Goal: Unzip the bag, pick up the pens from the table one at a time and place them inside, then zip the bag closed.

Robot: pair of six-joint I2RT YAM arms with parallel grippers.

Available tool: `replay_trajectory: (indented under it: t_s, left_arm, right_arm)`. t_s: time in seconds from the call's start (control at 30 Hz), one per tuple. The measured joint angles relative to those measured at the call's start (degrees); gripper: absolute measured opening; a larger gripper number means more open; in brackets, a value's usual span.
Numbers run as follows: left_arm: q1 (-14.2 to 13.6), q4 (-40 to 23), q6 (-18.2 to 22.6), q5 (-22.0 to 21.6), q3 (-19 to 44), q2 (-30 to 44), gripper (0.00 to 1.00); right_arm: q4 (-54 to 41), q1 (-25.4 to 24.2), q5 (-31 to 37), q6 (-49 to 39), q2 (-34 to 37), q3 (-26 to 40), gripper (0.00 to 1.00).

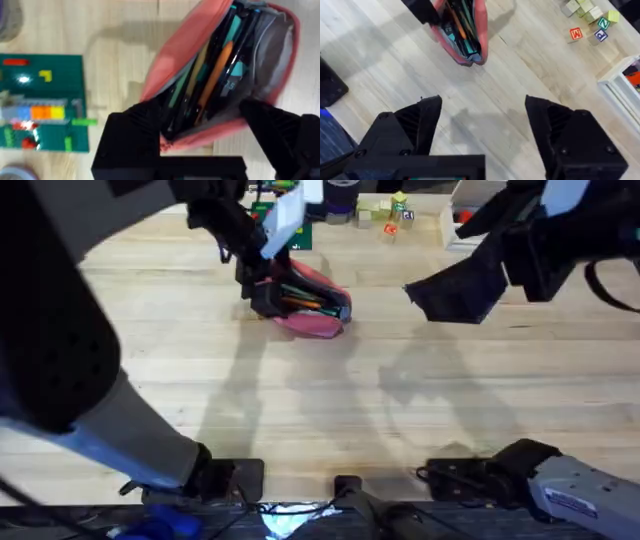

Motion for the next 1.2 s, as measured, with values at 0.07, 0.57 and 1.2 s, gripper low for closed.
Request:
replay_trajectory:
  t_s: [0.07,0.57,1.2]
  left_arm:
    - [1.1,-0.37,-0.08,0.22,0.0,-1.88,0.994]
    - [22.28,-1.95,-0.05,15.23,0.0,-10.22,0.994]
    - [29.96,-5.8,11.58,22.71,0.02,-4.66,0.994]
  right_arm:
    - [0.0,0.0,-0.02,0.0,0.0,0.0,0.997]
    - [0.02,0.0,0.0,0.0,0.0,0.0,0.997]
    - [0.39,0.0,0.0,0.0,0.0,0.0,0.997]
